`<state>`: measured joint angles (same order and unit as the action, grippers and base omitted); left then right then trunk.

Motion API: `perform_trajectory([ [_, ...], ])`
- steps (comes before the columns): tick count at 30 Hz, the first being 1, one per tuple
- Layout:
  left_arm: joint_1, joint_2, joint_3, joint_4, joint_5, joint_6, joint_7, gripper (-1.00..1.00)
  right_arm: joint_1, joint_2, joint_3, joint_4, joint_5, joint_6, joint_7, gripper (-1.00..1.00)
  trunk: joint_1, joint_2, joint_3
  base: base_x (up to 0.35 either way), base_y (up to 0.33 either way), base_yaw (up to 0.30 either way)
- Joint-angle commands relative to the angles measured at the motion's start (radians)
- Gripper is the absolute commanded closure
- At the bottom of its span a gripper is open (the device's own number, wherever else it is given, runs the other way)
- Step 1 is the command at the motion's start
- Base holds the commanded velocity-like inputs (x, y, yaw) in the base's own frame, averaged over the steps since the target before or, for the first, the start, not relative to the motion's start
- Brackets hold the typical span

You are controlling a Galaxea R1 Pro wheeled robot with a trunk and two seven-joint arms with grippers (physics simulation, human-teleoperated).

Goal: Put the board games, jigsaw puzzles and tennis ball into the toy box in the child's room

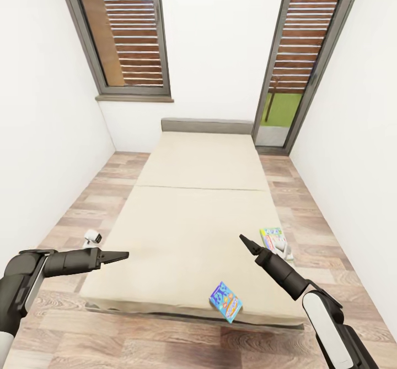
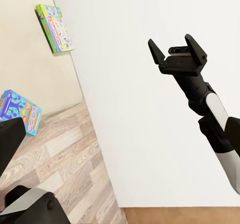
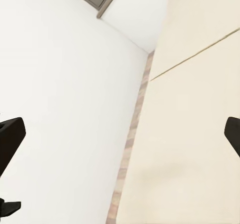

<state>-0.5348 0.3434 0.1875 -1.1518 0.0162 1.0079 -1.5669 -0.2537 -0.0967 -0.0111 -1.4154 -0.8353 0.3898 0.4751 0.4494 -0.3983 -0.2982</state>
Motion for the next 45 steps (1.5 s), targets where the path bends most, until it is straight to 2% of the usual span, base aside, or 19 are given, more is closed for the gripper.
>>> perform_trajectory([
  [1,-0.001,0.000,0.000,0.000,-0.001,0.011,-0.004,-1.00,-0.001,0.000,-0.001,0.000,-0.010,0.009,0.000,-1.00,0.001,-0.002,0.000,0.000,0.000,0.000],
  [14,-0.001,0.000,0.001,0.000,-0.006,0.011,-0.004,-1.00,-0.001,0.000,-0.001,0.000,-0.008,0.009,0.000,-1.00,0.001,-0.002,0.021,0.000,0.000,0.000],
  [23,-0.001,-0.001,0.002,0.000,-0.040,0.011,-0.004,-1.00,-0.001,0.000,-0.001,0.000,-0.008,0.009,0.000,-1.00,0.001,-0.002,0.036,0.000,0.000,0.000],
  [45,-0.001,-0.001,0.003,0.000,-0.044,0.011,-0.004,-1.00,-0.001,0.000,-0.001,0.000,-0.008,0.009,0.000,-1.00,0.001,-0.002,0.073,0.000,0.000,0.000],
])
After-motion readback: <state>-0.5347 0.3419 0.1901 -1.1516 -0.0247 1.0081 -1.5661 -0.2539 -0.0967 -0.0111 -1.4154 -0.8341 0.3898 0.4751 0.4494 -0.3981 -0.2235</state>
